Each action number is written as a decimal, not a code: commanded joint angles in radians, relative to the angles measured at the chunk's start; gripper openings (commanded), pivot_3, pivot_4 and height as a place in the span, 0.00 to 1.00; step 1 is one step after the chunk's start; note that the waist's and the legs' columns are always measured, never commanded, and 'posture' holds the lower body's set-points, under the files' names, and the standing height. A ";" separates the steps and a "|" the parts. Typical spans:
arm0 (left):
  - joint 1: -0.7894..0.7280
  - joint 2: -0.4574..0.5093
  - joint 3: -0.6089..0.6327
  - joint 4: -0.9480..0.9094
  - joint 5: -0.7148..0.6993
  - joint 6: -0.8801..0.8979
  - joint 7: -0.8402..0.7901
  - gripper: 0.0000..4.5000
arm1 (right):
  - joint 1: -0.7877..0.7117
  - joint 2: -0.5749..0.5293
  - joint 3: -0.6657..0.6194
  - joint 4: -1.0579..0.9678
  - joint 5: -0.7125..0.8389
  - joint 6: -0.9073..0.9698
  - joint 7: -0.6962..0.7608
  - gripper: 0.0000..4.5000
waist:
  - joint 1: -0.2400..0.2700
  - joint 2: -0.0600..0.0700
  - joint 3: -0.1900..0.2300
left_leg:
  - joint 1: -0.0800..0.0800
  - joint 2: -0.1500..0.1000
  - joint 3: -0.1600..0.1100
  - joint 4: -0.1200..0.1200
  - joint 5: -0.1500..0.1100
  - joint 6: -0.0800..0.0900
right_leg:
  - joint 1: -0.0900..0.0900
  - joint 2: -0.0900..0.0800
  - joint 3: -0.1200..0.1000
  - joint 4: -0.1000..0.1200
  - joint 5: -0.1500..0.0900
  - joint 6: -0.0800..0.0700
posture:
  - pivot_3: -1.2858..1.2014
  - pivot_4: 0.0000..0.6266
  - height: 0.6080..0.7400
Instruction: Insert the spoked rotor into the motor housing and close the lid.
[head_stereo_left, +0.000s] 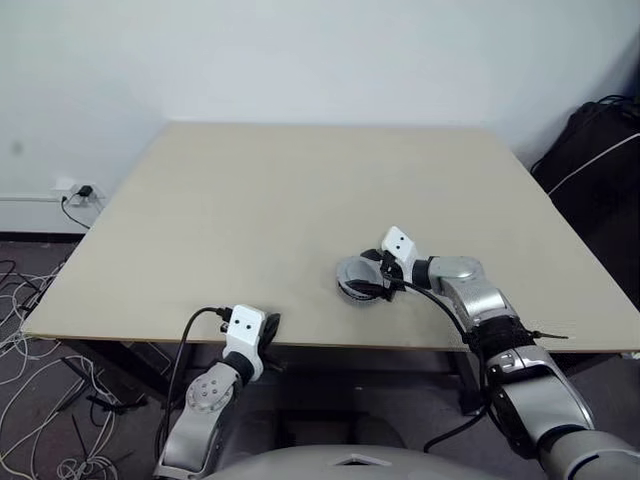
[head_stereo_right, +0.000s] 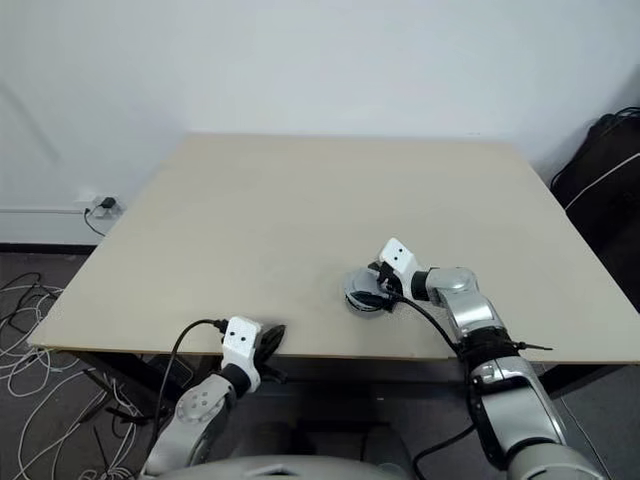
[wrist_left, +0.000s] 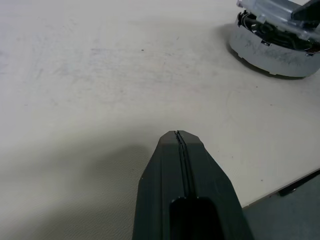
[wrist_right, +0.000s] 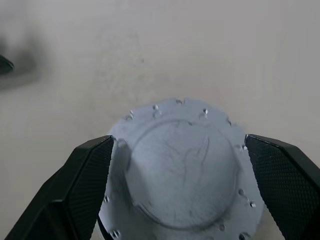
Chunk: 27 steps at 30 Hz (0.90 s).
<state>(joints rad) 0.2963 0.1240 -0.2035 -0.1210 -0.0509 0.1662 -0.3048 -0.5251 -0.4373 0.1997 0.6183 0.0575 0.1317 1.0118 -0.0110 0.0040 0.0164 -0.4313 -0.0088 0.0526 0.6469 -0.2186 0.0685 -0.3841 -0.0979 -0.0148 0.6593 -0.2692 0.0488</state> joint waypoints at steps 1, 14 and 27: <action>0.001 0.006 0.012 -0.058 -0.007 -0.004 0.006 0.00 | -0.047 0.004 0.006 0.042 -0.012 -0.034 0.032 1.00 | 0.000 0.000 0.000 | 0.000 0.000 0.000 0.000 0.000 0.000 | 0.000 0.000 0.000 0.000 0.000 0.000 | 0.52 0.00 1.00; 0.014 0.007 0.017 -0.076 -0.005 0.001 0.017 0.00 | -0.075 0.032 0.020 0.123 -0.045 -0.067 0.034 0.73 | 0.000 0.001 -0.001 | 0.000 0.000 0.000 -0.001 0.000 0.000 | 0.000 0.000 0.000 0.000 0.000 0.000 | 0.52 0.00 1.00; 0.007 0.007 0.007 -0.068 -0.005 0.002 0.016 0.00 | -0.075 0.020 0.015 0.121 -0.038 -0.024 0.068 0.73 | 0.000 0.002 -0.001 | 0.000 0.000 0.000 -0.001 0.000 0.000 | 0.000 0.000 0.000 0.000 0.000 0.000 | 0.52 0.00 1.00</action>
<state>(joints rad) 0.3151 0.1298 -0.1954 -0.1567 -0.0505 0.1731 -0.2857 -0.5834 -0.4122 0.2218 0.7435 0.0135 0.0875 1.0527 -0.0110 0.0057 0.0154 -0.4311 -0.0088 0.0526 0.6459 -0.2187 0.0682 -0.3845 -0.0981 -0.0142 0.6593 -0.2690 0.0484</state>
